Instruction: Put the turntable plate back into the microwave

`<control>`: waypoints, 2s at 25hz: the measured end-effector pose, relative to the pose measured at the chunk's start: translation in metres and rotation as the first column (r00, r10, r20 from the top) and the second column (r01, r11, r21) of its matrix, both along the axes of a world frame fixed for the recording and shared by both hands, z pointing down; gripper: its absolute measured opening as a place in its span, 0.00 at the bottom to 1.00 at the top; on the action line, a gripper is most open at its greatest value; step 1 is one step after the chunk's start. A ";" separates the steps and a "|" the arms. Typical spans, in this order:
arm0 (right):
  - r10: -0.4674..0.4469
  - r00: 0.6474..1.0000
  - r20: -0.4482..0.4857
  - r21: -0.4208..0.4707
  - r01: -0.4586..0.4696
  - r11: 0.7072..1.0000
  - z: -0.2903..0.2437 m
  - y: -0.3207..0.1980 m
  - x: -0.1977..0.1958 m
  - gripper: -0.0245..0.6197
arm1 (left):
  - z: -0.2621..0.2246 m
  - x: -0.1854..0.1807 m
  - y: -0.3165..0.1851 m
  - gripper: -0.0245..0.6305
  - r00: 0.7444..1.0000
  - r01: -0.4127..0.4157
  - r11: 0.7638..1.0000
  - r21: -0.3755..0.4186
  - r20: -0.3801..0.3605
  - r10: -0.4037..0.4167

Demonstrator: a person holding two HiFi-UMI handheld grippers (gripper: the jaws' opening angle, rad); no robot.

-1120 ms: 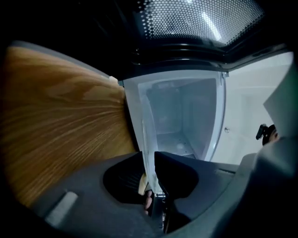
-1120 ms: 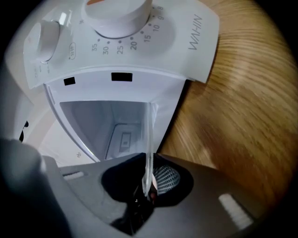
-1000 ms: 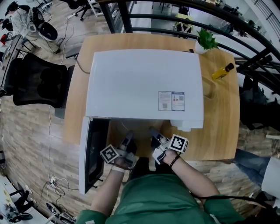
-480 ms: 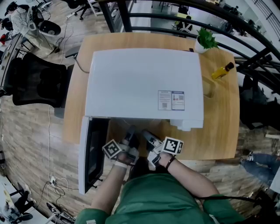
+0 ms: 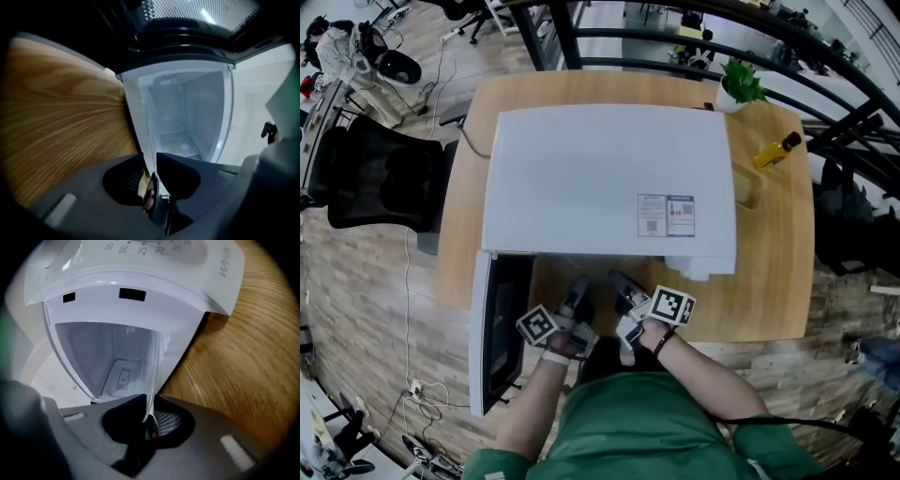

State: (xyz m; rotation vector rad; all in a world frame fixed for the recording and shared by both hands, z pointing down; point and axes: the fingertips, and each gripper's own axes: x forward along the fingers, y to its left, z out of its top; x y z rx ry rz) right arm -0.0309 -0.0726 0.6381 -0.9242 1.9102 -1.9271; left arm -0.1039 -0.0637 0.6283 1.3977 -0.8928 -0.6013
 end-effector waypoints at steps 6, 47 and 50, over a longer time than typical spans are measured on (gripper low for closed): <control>0.023 1.000 -0.002 0.001 -0.023 1.000 0.001 -0.006 0.003 0.12 | -0.003 -0.016 -0.009 0.13 0.999 0.049 0.999 0.005 0.017 -0.049; 0.063 0.996 -0.065 0.040 -0.061 0.997 -0.002 -0.039 0.006 0.11 | -0.003 0.000 -0.057 0.11 0.998 0.053 0.998 0.027 0.019 -0.053; 0.059 0.996 -0.064 0.044 -0.056 0.997 -0.003 -0.037 0.005 0.11 | 0.005 -0.006 -0.054 0.11 0.996 0.048 0.999 0.015 0.070 -0.049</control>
